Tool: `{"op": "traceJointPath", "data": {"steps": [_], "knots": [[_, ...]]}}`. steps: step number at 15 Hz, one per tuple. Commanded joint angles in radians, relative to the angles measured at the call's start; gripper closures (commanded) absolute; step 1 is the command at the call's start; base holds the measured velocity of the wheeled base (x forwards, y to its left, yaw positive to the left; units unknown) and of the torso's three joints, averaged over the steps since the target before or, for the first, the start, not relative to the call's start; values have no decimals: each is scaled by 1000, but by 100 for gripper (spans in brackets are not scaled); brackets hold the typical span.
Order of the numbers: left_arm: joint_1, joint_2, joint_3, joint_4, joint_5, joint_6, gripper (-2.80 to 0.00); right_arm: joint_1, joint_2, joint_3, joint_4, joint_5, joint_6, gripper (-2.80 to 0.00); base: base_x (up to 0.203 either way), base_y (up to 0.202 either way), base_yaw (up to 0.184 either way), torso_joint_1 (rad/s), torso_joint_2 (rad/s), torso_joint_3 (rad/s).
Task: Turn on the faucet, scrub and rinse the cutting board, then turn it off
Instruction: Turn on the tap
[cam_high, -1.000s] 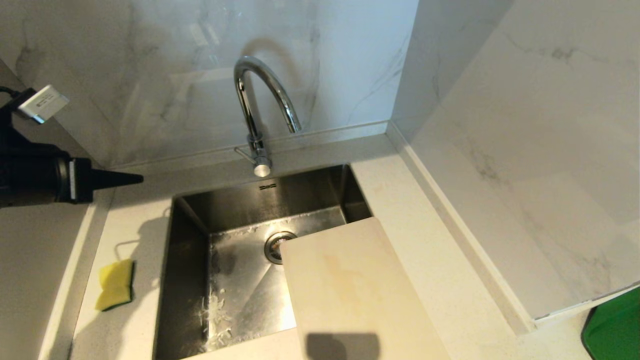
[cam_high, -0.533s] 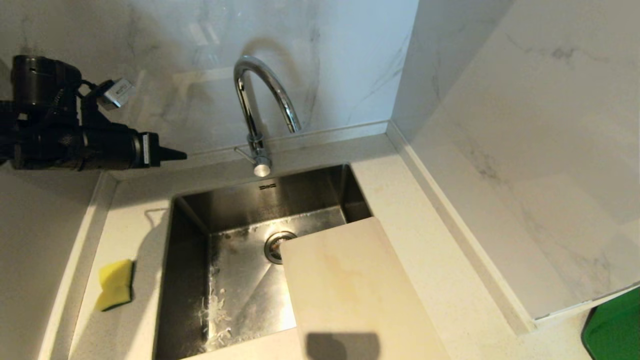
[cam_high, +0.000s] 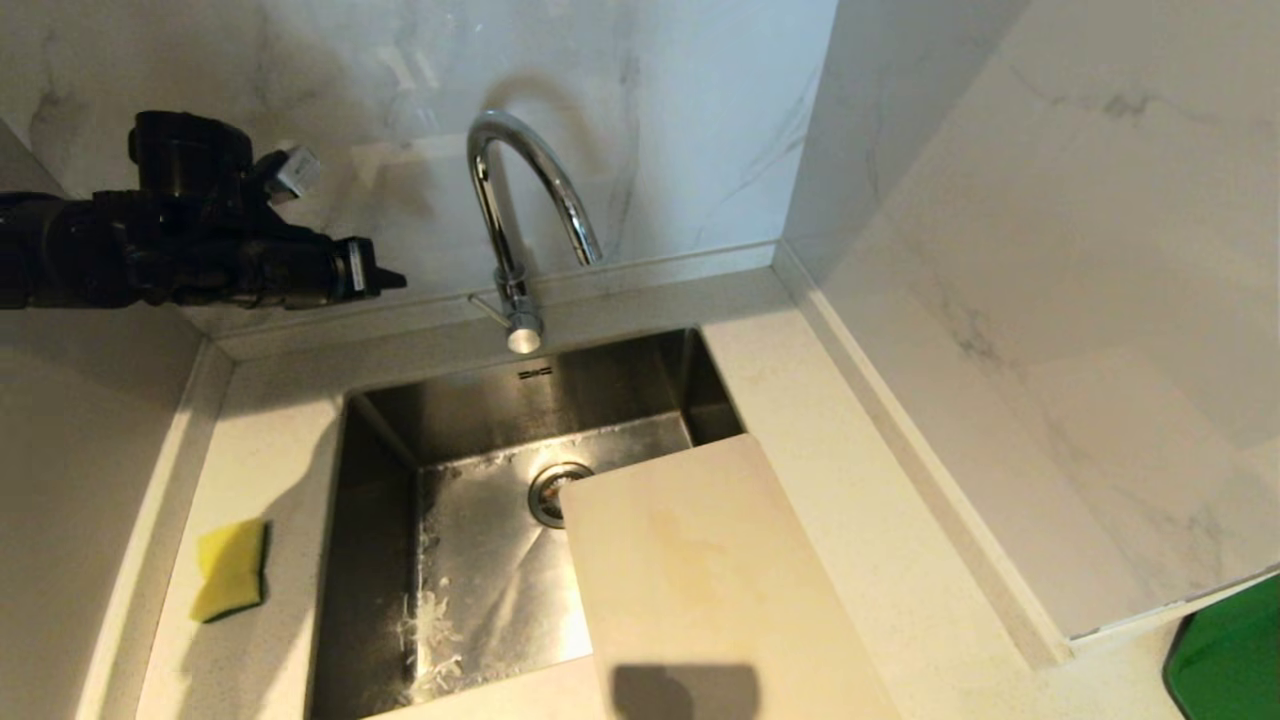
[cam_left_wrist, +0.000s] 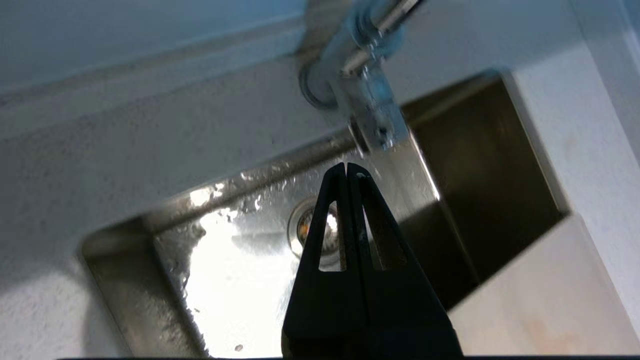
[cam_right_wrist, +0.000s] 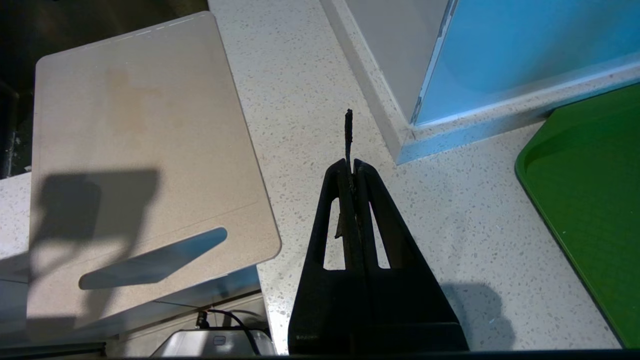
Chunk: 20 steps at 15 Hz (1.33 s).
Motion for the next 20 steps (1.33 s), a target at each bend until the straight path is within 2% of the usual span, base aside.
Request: {"op": "traceJointPath", "data": {"steps": [1, 8, 11, 16, 18, 20], "knots": [[-17, 69, -74, 1, 13, -35, 0, 0, -2, 2, 0, 0, 0, 0, 0, 0, 0, 0, 0, 0], [-49, 175, -168, -5, 38, -94, 0, 0, -2, 2, 0, 0, 0, 0, 0, 0, 0, 0, 0, 0], [-53, 197, -174, -24, 41, -85, 0, 0, -2, 2, 0, 0, 0, 0, 0, 0, 0, 0, 0, 0], [-64, 208, -174, -53, 86, -84, 0, 0, -2, 2, 0, 0, 0, 0, 0, 0, 0, 0, 0, 0], [-70, 215, -174, -98, 124, -84, 0, 0, -2, 2, 0, 0, 0, 0, 0, 0, 0, 0, 0, 0], [-78, 215, -174, -119, 126, -85, 0, 0, -2, 2, 0, 0, 0, 0, 0, 0, 0, 0, 0, 0]]}}
